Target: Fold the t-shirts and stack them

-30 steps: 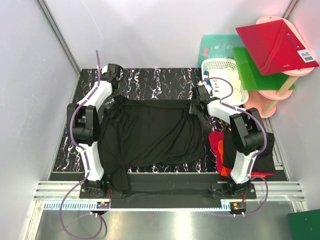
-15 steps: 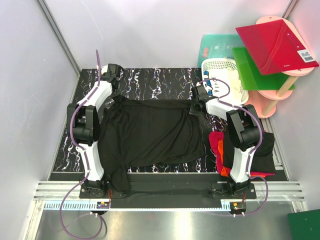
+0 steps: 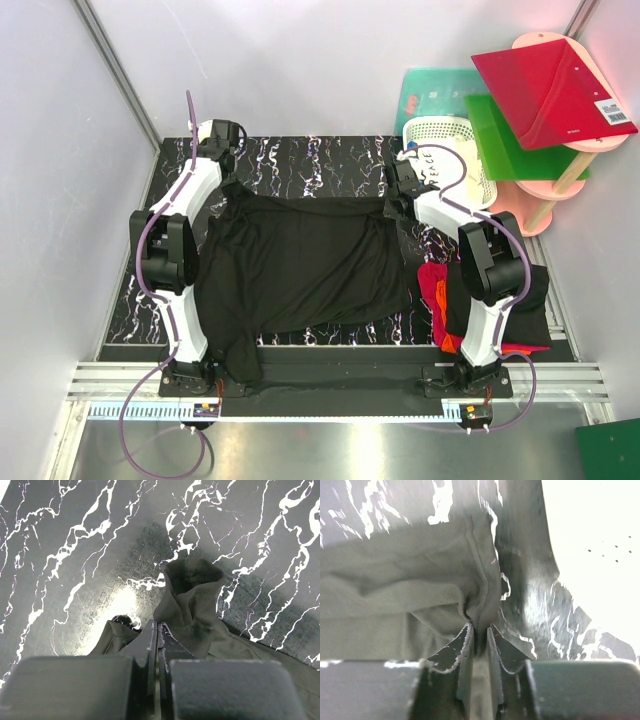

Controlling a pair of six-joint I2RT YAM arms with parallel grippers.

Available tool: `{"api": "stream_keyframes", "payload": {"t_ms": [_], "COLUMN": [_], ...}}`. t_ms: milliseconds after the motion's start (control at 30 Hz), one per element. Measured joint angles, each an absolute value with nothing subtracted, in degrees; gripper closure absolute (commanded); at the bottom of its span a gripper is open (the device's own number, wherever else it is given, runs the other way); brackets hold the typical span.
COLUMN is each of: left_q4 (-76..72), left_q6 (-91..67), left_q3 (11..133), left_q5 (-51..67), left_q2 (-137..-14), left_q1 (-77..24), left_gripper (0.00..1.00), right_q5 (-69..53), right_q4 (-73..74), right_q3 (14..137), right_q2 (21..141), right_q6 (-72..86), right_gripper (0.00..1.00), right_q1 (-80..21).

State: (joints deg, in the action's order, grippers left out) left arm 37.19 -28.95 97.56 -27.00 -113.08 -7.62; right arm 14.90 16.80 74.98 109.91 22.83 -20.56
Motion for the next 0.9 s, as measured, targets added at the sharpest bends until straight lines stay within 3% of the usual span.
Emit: {"api": "stream_keyframes", "payload": {"t_ms": [33,67,100,300,400,433,467,900], "left_q4": [37.26,37.23,37.30,37.65,37.67,37.65,37.67,38.15], "left_q6": [-28.95,-28.95,-28.95,-28.95,-28.95,-28.95,-28.95,-30.00], "left_q3": [97.71,97.78,97.80,97.80,97.80,97.80,97.80,99.55], "left_q5": [-27.03,-27.03,-27.07,-27.16,-27.18,-27.20,-27.22,-30.00], "left_q2": [-113.08,-113.08,-113.08,-113.10,-113.10,-113.10,-113.10,-113.49], "left_q1": [-7.62,-7.62,-7.62,-7.62,-7.64,-7.64,-7.66,-7.88], "left_gripper": [1.00,1.00,1.00,1.00,1.00,1.00,1.00,1.00], "right_q5": [15.25,15.57,15.66,15.84,15.90,15.94,15.97,18.59], "right_q4": [16.78,16.71,16.56,16.53,16.62,16.62,16.64,14.81], "right_q3": [75.61,76.42,77.08,78.26,78.26,78.26,78.26,78.26], "right_q2": [110.15,110.50,110.96,114.28,115.04,115.18,115.26,114.41], "right_q6": [22.68,22.52,22.44,21.63,21.56,21.50,21.39,21.17], "right_gripper": [0.62,0.60,0.44,0.46,0.57,0.91,1.00,1.00], "right_q1": [-20.56,-20.56,-20.56,-20.56,-20.56,-20.56,-20.56,-20.56]}}
